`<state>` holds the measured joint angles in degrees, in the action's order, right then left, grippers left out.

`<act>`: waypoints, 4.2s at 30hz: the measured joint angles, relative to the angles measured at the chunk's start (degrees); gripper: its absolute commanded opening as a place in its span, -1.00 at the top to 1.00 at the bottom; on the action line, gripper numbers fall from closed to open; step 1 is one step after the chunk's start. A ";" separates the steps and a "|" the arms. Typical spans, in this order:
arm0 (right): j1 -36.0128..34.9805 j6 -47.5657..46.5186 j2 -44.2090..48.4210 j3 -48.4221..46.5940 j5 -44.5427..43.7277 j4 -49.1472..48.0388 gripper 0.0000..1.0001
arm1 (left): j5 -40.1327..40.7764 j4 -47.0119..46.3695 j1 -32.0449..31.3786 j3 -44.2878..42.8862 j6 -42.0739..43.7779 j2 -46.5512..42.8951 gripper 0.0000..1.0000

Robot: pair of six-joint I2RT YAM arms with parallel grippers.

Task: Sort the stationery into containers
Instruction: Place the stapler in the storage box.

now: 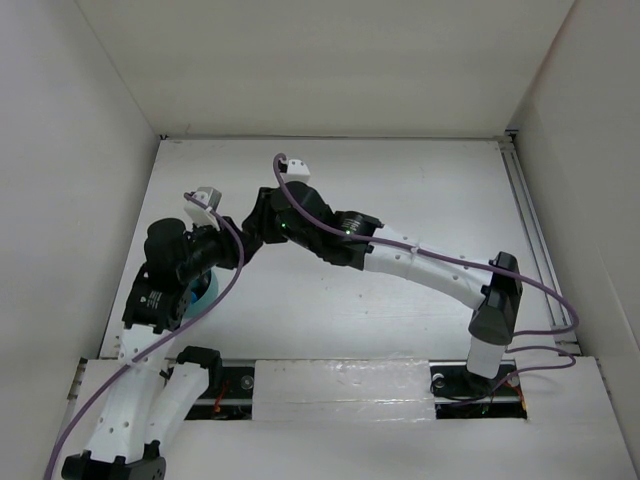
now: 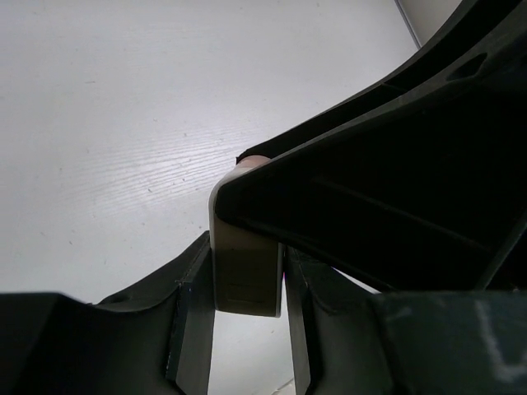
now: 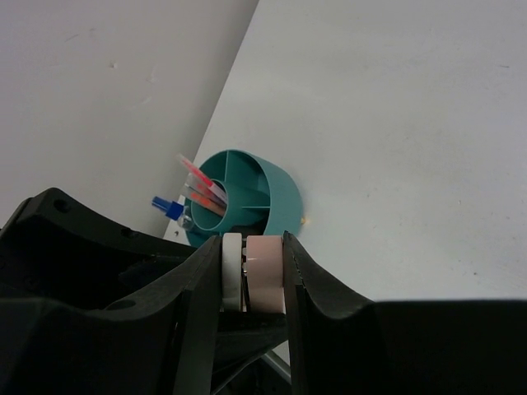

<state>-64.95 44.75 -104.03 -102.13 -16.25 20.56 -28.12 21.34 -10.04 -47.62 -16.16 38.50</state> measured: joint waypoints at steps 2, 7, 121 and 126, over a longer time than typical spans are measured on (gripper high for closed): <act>0.00 -0.07 -0.04 0.15 0.24 -0.28 1.00 | 0.37 0.07 0.00 0.02 0.00 -0.11 1.00; 0.09 0.07 0.09 2.69 1.86 -4.09 0.04 | 3.28 1.75 -0.15 0.02 -0.20 -0.63 1.00; 11.61 -1.62 7.50 18.58 2.89 17.92 -0.33 | 63.17 40.19 15.34 -25.46 -93.48 44.30 1.00; 11.61 -1.60 7.48 18.56 2.86 17.97 -0.30 | 63.06 40.89 15.30 -24.39 -93.90 42.66 1.00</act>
<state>-53.34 43.16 -96.55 -83.57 -13.39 38.52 34.94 62.24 5.26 -72.01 -110.06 81.17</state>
